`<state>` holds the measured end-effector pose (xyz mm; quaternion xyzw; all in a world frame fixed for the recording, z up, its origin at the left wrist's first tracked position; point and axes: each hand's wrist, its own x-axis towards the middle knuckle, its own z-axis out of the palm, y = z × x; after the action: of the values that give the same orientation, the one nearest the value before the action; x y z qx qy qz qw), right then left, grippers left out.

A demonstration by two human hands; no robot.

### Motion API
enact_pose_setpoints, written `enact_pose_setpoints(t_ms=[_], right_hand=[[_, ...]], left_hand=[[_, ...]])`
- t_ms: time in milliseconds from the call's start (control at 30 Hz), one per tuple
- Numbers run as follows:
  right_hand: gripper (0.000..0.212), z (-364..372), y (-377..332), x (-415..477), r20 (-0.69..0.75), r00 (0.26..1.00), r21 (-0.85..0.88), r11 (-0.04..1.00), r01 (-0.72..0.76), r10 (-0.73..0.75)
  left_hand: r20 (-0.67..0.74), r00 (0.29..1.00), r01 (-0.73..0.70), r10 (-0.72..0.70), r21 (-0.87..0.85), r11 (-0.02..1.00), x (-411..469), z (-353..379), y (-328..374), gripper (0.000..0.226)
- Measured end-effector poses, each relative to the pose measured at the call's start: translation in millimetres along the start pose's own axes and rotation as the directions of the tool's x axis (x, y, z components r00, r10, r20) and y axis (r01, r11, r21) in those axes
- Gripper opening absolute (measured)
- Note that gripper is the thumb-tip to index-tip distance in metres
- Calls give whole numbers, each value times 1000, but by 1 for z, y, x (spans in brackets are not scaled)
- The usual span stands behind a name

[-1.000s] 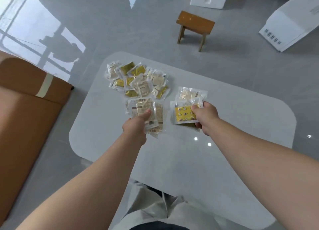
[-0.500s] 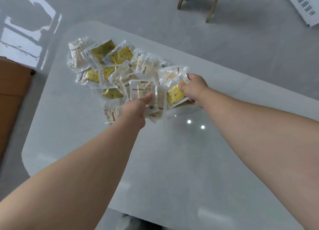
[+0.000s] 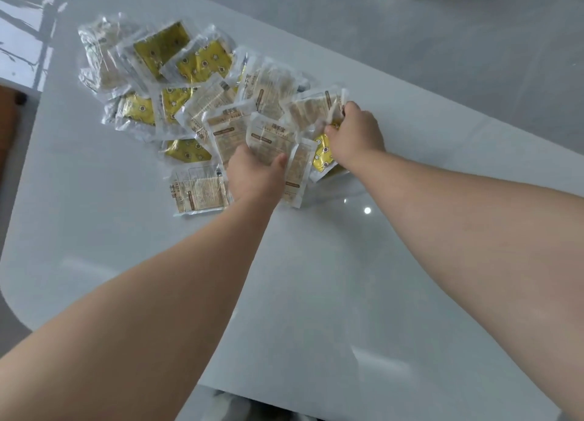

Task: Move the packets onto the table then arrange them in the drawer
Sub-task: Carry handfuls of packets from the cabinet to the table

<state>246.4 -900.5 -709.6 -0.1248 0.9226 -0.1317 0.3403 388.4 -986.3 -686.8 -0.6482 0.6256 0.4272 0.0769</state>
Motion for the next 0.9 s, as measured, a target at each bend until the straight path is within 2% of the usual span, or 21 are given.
enact_pose_setpoints(t_ms=[100,200,267,367,467,567,733,900], right_hand=[[32,1,-3,-3,-22,1000,-40,999,-17,16],[38,0,-10,-10,-48,998,-130,990,-57,51],[48,-4,-13,-19,-58,994,-199,975,-100,90],[66,-21,-11,-45,-52,988,-279,948,-153,144],[58,-46,-11,-83,-24,994,-295,950,-105,102],[52,-74,-17,-136,1,998,-215,975,-55,57],[46,-121,-38,-232,19,1000,-132,991,0,3],[48,-149,-45,-320,23,1000,-42,999,21,-20]], left_hand=[[12,999,-45,45,27,999,-1,1,0,42],[60,995,-86,74,238,967,-8,-4,6,62],[70,993,-119,100,382,916,-16,-11,8,75],[73,984,-178,164,485,856,-36,-35,9,79],[96,971,-240,220,449,860,-66,-73,11,68],[146,957,-287,249,385,877,-104,-117,14,54],[228,899,-438,375,419,795,-174,-181,20,39],[232,903,-420,361,310,853,-238,-225,11,34]])
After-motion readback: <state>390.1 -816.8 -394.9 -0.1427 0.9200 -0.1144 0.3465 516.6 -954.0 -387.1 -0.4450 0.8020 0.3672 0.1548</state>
